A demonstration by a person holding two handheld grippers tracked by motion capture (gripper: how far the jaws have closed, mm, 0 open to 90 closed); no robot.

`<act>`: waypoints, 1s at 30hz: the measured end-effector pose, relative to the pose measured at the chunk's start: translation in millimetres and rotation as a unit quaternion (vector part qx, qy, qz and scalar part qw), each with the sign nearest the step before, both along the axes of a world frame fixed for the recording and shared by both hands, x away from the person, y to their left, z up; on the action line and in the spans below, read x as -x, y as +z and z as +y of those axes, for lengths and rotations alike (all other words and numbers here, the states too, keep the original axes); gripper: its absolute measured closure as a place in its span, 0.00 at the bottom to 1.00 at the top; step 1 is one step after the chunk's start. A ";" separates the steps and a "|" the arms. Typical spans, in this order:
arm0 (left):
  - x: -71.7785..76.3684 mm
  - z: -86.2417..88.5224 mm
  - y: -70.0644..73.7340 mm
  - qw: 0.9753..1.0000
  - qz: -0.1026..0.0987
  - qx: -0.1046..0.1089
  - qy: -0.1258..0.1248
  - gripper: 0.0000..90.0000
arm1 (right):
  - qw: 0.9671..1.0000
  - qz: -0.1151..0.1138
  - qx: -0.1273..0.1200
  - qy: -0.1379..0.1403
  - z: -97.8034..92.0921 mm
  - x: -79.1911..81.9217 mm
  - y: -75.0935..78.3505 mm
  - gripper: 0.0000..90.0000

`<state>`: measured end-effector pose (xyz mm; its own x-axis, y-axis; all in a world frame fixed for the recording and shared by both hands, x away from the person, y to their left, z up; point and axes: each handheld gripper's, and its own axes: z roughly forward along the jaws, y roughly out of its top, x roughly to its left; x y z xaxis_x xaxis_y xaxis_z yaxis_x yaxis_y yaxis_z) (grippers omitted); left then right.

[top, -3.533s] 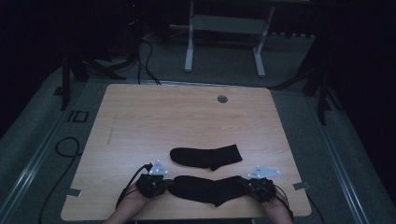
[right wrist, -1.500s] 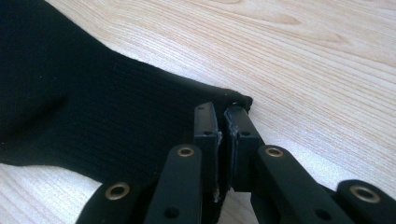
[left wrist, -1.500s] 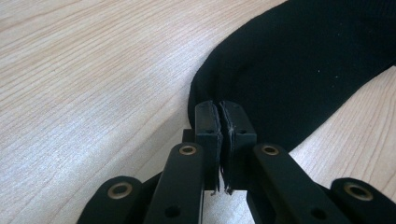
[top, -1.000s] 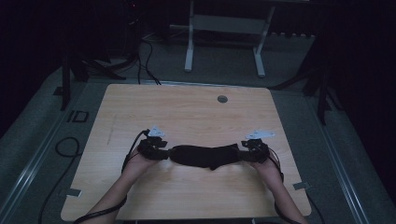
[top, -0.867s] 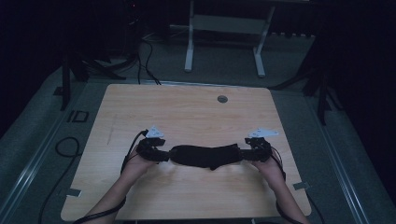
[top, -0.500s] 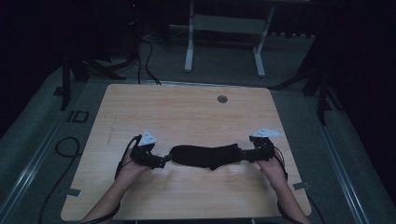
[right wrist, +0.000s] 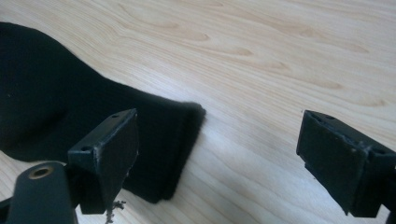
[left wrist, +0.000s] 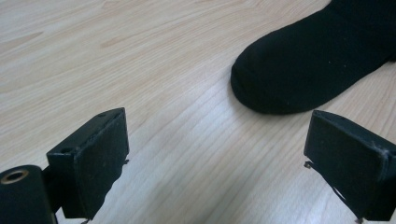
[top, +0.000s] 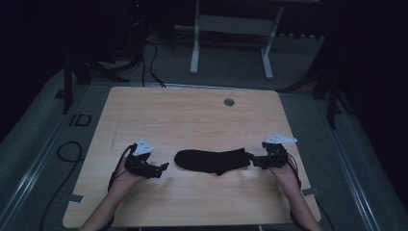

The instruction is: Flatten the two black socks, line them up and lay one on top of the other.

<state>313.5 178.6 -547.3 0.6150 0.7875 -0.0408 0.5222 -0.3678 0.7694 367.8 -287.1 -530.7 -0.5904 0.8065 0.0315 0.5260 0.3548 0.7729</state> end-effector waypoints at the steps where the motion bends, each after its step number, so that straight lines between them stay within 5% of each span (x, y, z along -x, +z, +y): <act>1: 1.3 1.6 -0.6 1.000 0.000 0.000 0.001 0.08 | 1.000 0.000 -0.001 -0.003 -2.0 0.5 -0.7 0.14; 30: 51.0 59.7 -12.3 0.998 0.009 0.018 0.056 0.08 | 0.998 0.027 0.001 -0.058 -62.3 40.2 -17.1 0.15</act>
